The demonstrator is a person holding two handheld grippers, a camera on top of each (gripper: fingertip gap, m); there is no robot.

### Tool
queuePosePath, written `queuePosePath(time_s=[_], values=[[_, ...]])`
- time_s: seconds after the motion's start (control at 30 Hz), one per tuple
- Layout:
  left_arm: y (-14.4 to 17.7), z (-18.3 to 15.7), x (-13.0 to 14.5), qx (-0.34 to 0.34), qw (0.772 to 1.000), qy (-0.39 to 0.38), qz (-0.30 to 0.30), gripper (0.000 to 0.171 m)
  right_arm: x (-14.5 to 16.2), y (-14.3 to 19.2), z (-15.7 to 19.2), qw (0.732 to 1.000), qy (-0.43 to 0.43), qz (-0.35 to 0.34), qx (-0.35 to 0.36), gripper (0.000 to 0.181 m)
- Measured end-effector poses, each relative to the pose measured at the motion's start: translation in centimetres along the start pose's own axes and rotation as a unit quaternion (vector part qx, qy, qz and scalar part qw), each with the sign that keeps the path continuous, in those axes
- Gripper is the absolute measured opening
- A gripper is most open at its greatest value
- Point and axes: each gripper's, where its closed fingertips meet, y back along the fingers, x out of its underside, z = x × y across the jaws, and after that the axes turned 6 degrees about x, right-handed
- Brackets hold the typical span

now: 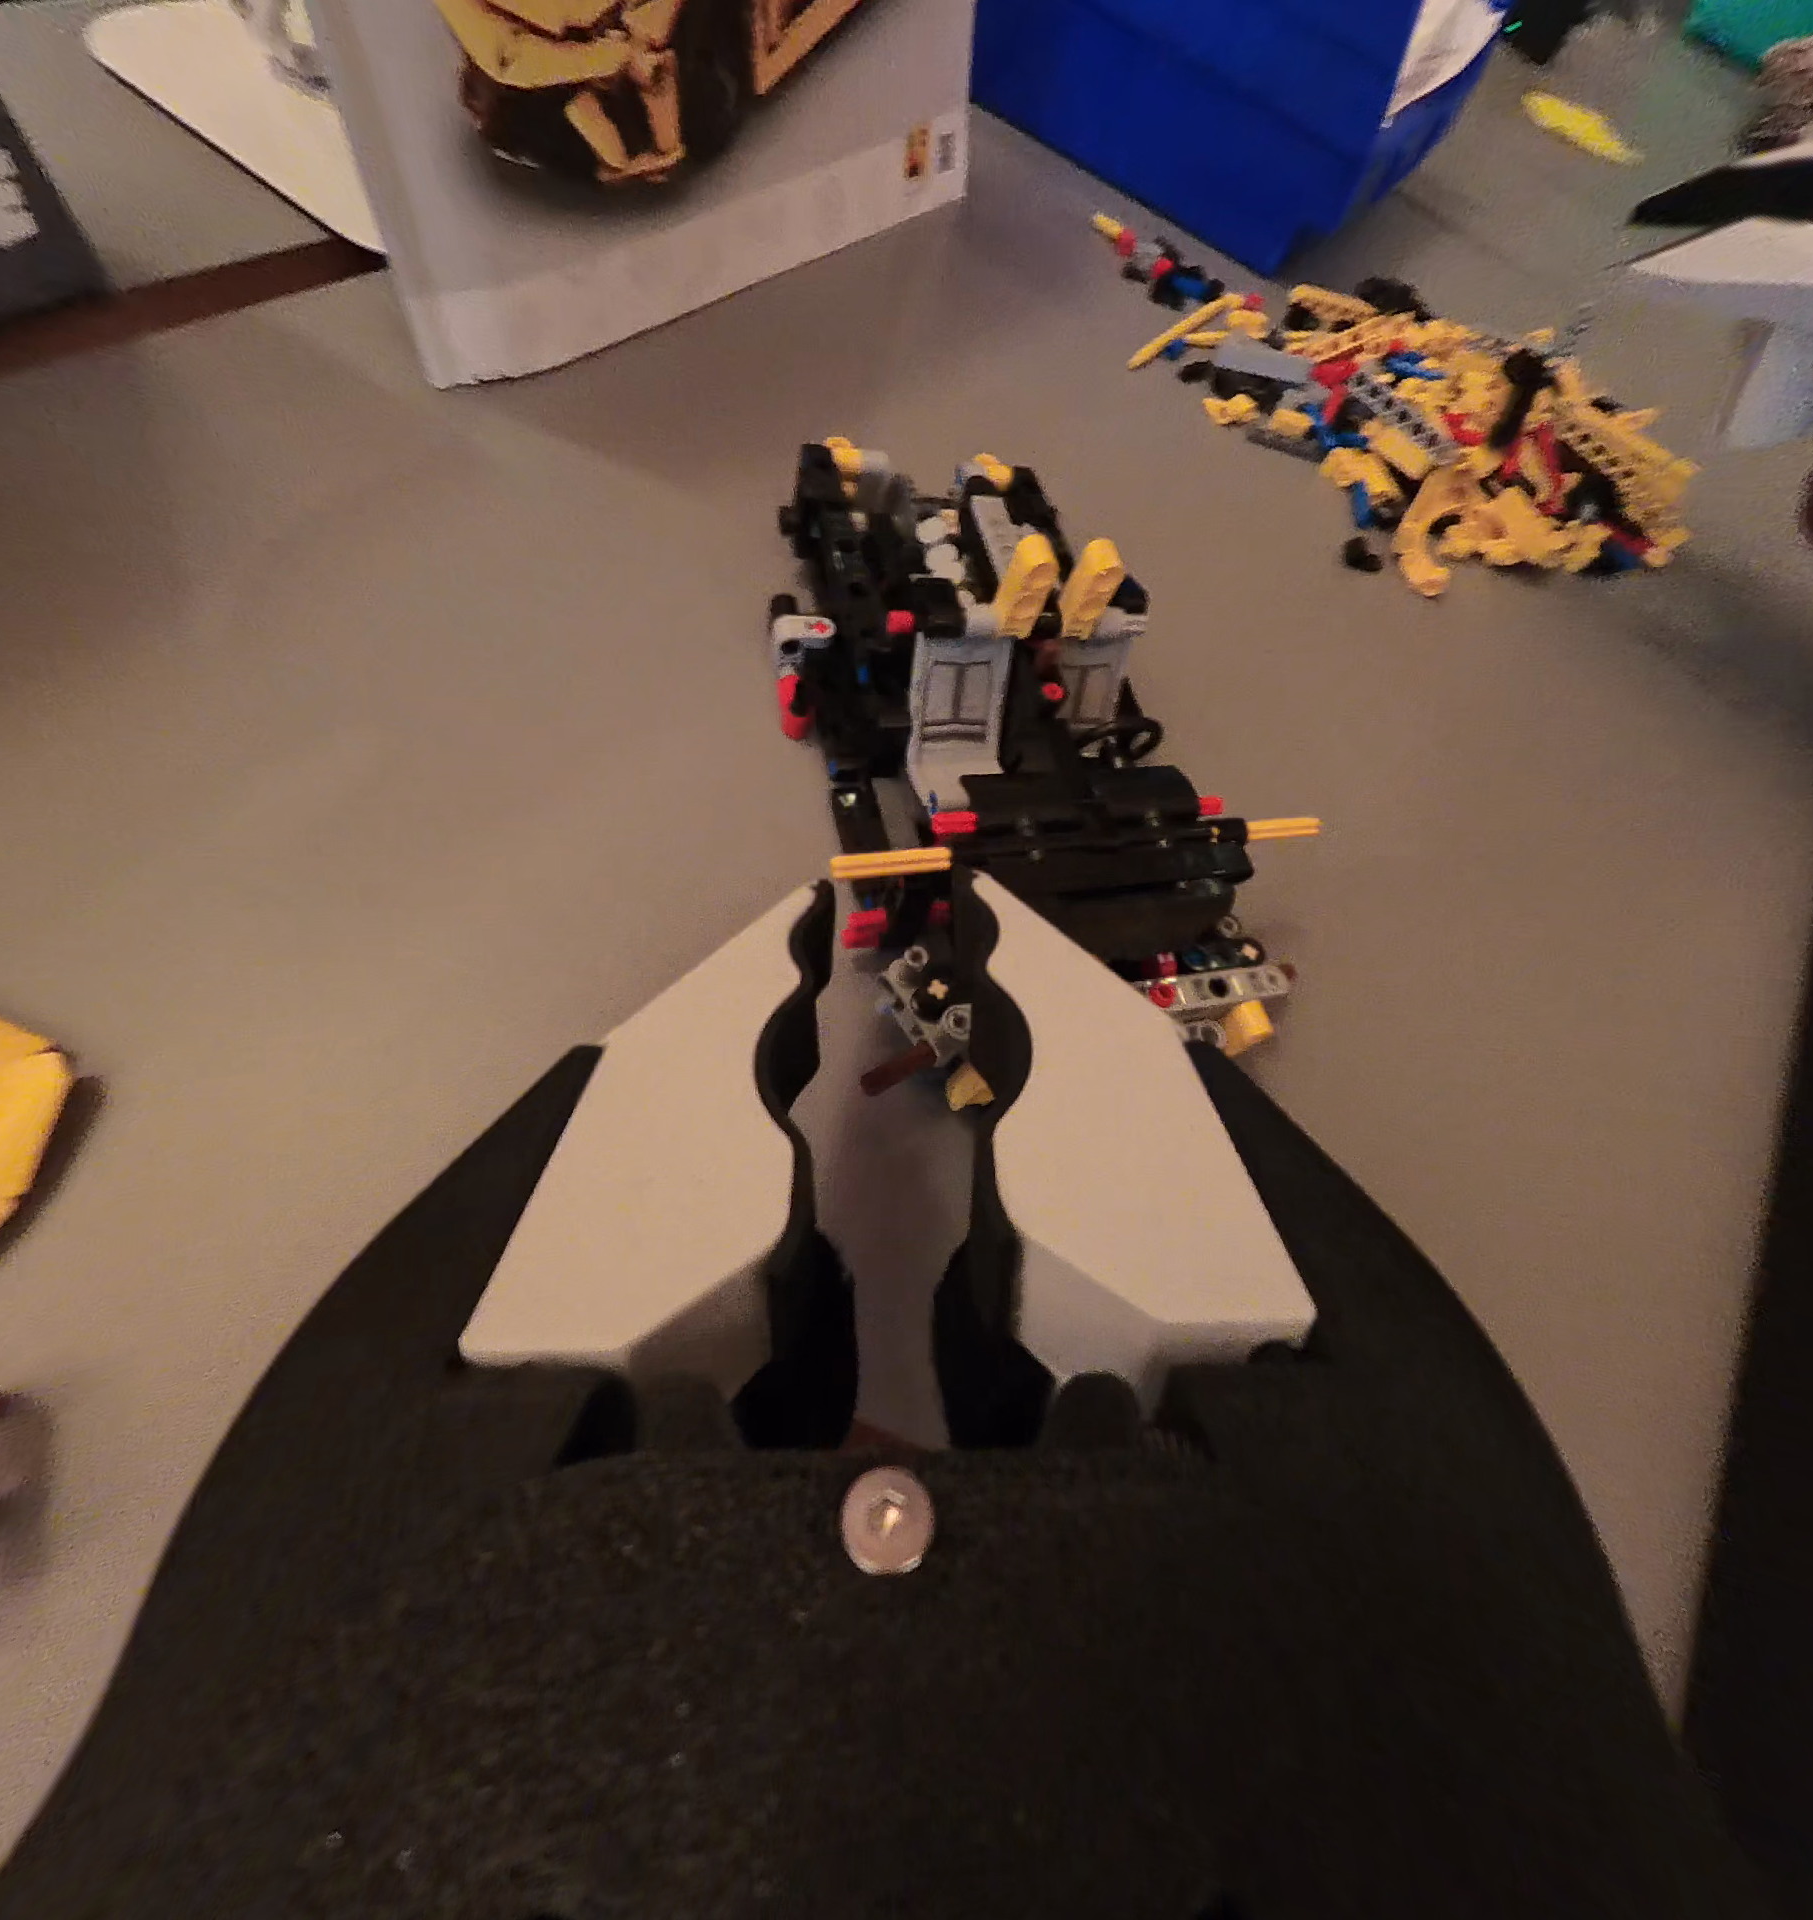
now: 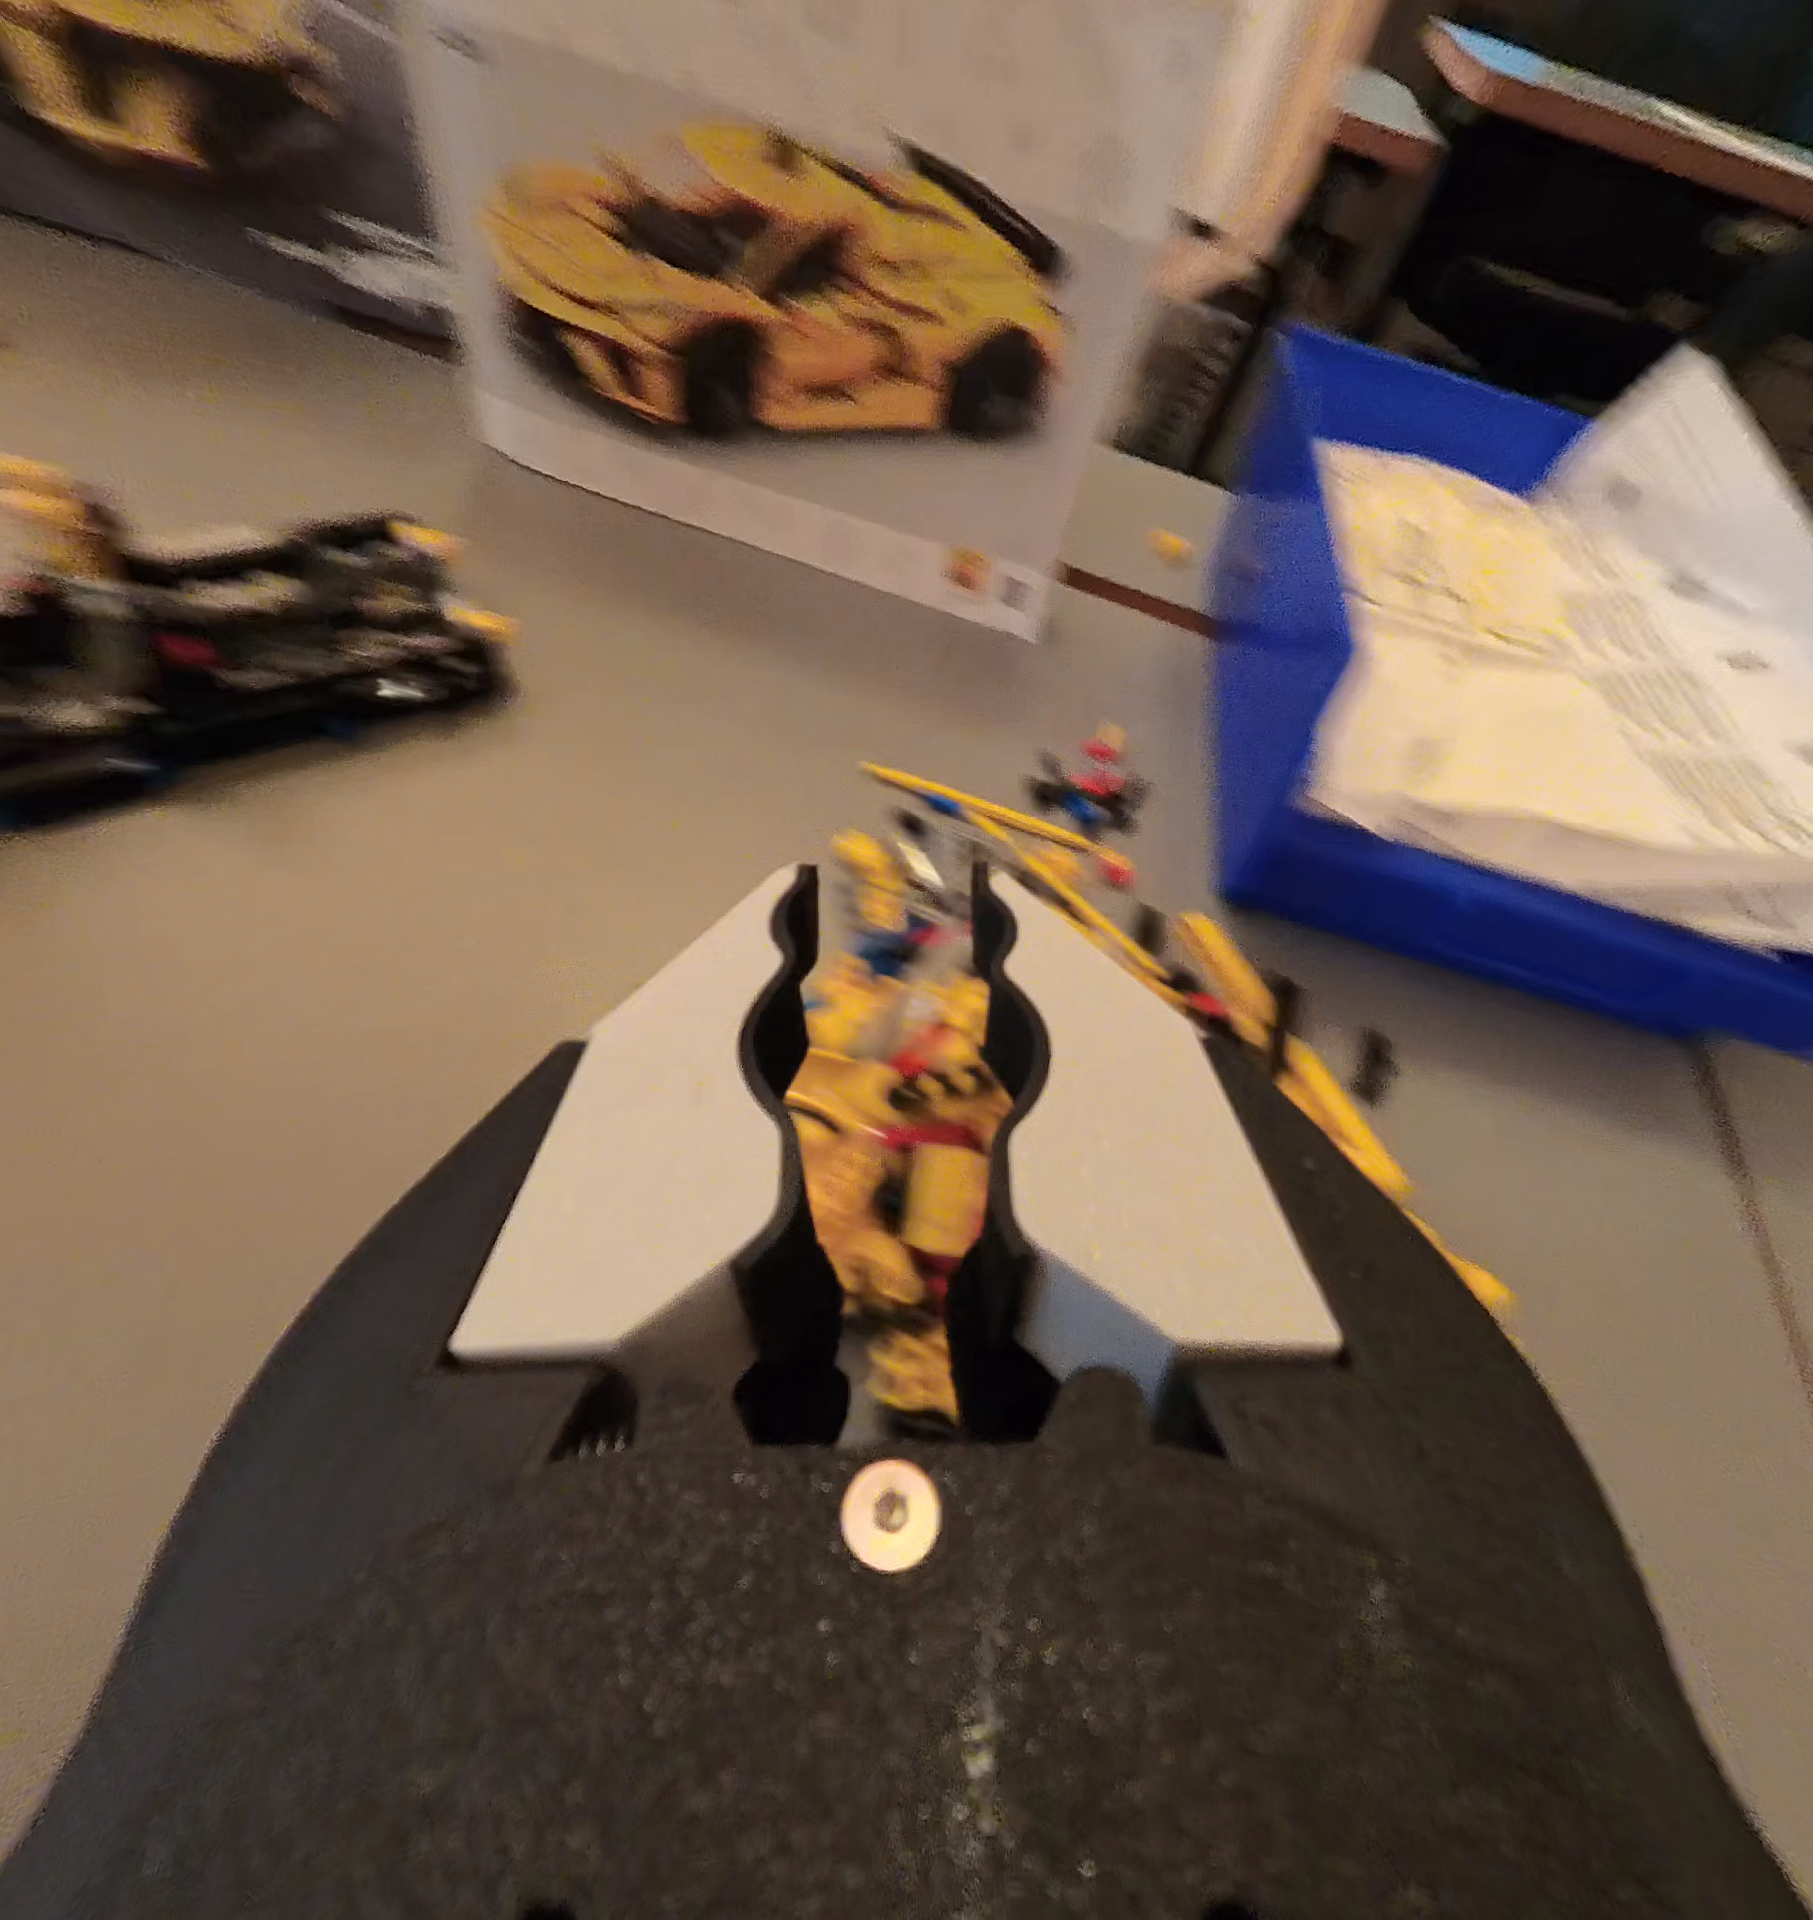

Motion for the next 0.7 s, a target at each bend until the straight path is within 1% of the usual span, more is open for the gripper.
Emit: queuePosePath(time_s=[0.07,0.13,0.17,0.2,0.23,0.3,0.33,0.37,0.4,0.43,0.47,0.5,0.57,0.63,0.7], values=[[-0.2,-0.6,0.1,0.024,1.000,0.018,0.000,0.022,-1.5,0.2,6.3,0.995,-0.003,-0.017,-0.102,0.026],[-0.4,-0.9,0.1,0.040,0.998,0.039,-0.003,0.024,-1.3,0.8,13.8,0.971,-0.015,0.004,-0.238,0.029],[-0.6,-1.3,0.2,0.050,0.998,0.043,-0.004,0.026,-0.8,1.0,16.8,0.957,-0.020,0.022,-0.289,0.031],[-1.0,-2.1,0.3,0.069,0.997,0.047,-0.002,0.026,-0.2,1.1,18.6,0.948,-0.022,0.039,-0.315,0.030],[-1.4,-3.2,0.6,0.092,0.994,0.053,0.001,0.024,0.3,1.0,19.6,0.944,-0.026,0.052,-0.326,0.027],[-2.5,-5.5,1.1,0.128,0.990,0.056,0.011,0.030,0.7,1.3,21.0,0.931,-0.042,0.071,-0.357,0.030],[-3.0,-7.1,1.3,0.156,0.986,0.053,0.019,0.027,1.0,1.4,21.3,0.925,-0.050,0.082,-0.367,0.038],[-3.5,-9.1,1.7,0.191,0.980,0.051,0.030,0.026,1.6,1.2,21.4,0.924,-0.052,0.095,-0.367,0.044],[-4.0,-11.3,1.9,0.227,0.972,0.046,0.038,0.027,2.1,1.0,21.1,0.926,-0.053,0.106,-0.357,0.046],[-4.3,-13.0,2.0,0.246,0.968,0.032,0.041,0.031,2.4,0.7,20.5,0.932,-0.055,0.110,-0.342,0.050],[-4.7,-13.9,2.0,0.241,0.970,0.005,0.044,0.041,2.6,0.7,19.8,0.935,-0.053,0.109,-0.333,0.050],[-4.8,-14.3,2.2,0.234,0.970,-0.028,0.054,0.046,2.5,0.9,19.4,0.934,-0.059,0.104,-0.336,0.047],[-4.6,-14.3,2.4,0.228,0.970,-0.051,0.066,0.045,2.5,1.0,18.7,0.931,-0.087,0.099,-0.340,0.044],[-3.8,-13.1,2.4,0.213,0.973,-0.065,0.063,0.035,2.3,1.0,18.0,0.930,-0.112,0.093,-0.336,0.043],[-2.6,-11.3,2.1,0.186,0.976,-0.104,0.045,0.023,2.3,0.9,17.7,0.932,-0.115,0.092,-0.332,0.042]])
